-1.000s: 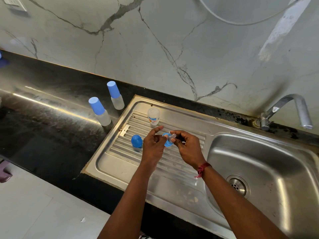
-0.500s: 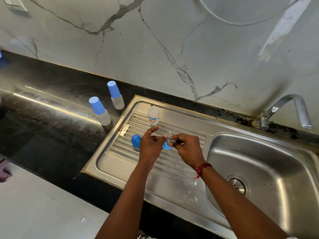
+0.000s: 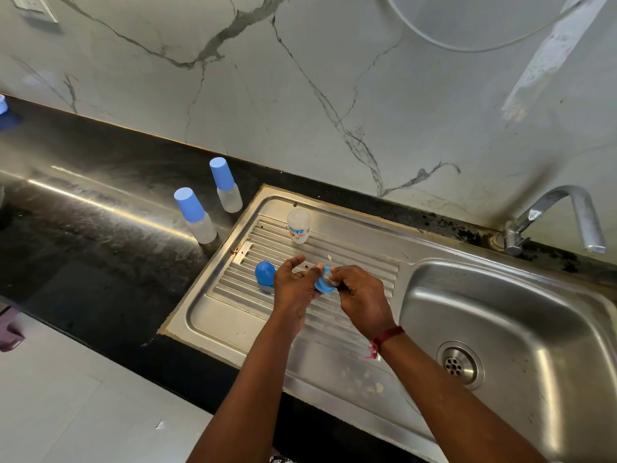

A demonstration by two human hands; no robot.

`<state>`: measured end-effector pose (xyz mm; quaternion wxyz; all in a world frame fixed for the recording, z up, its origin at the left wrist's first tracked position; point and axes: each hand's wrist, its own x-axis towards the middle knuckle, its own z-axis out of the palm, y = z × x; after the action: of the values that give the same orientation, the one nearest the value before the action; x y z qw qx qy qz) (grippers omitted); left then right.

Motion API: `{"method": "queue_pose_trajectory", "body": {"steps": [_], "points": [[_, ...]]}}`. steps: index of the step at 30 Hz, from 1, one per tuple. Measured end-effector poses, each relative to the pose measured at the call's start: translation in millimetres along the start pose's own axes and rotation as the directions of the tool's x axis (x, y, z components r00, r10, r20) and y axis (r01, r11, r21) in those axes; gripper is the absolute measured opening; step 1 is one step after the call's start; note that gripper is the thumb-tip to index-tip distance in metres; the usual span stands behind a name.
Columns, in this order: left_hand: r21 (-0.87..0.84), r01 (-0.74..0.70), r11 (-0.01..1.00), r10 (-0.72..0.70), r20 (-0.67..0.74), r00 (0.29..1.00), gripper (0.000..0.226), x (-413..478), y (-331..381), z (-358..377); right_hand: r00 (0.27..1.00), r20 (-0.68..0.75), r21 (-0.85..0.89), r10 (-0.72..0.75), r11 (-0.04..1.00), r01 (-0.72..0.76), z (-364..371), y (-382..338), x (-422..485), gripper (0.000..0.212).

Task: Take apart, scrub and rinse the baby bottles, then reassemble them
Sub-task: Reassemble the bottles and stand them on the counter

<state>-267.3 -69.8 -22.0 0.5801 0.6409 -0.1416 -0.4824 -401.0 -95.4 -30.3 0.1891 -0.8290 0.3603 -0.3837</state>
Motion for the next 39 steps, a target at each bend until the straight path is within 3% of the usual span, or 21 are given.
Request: {"method": "queue_pose_trajectory", "body": {"steps": [7,9,12,14,19,22,26,29,34,39], "points": [[-0.041,0.03,0.999,-0.026,0.092,0.995,0.041,-0.9,9.3,-9.4,0.997,0.039,0.084,0.059,0.995,-0.062,-2.0,-1.1,7.2,0.02],[-0.048,0.041,0.998,-0.034,0.128,0.991,0.036,-2.6,9.9,-13.6,0.982,0.081,0.164,0.172,0.969,-0.183,-4.7,-5.0,9.8,0.033],[-0.101,0.056,0.993,-0.041,0.143,0.989,0.032,-4.1,11.8,-18.0,0.893,0.222,0.363,0.393,0.816,-0.449,-11.9,-9.3,15.0,0.056],[-0.156,0.068,0.985,-0.045,0.151,0.988,0.03,-5.9,14.3,-19.5,0.853,0.271,0.388,0.445,0.761,-0.52,-13.9,-9.9,17.3,0.063],[-0.176,0.079,0.981,-0.052,0.149,0.987,0.026,-12.4,16.2,-14.9,0.865,0.229,0.318,0.447,0.805,-0.5,-11.6,-9.3,18.3,0.038],[-0.149,0.068,0.986,-0.049,0.129,0.99,0.013,-14.0,17.1,-13.0,0.846,0.223,0.36,0.485,0.765,-0.533,-10.0,-2.8,15.6,0.025],[-0.063,0.034,0.997,-0.027,0.11,0.994,0.013,-19.7,16.4,-18.0,0.78,0.319,0.501,0.539,0.603,-0.621,-15.9,-3.3,12.7,0.025],[0.009,0.03,0.999,-0.032,0.179,0.983,0.025,-29.4,13.3,-22.6,0.754,0.398,0.565,0.523,0.507,-0.65,-20.8,-3.4,9.9,0.026],[0.017,0.005,1.0,-0.009,0.236,0.972,0.041,-46.2,8.6,-24.3,0.742,0.464,0.596,0.484,0.449,-0.666,-26.0,-0.4,1.7,0.027],[0.055,-0.072,0.996,0.065,0.124,0.99,0.025,-56.6,-4.5,-21.4,0.722,0.517,0.609,0.46,0.395,-0.688,-26.8,0.0,-8.7,0.032]]}}
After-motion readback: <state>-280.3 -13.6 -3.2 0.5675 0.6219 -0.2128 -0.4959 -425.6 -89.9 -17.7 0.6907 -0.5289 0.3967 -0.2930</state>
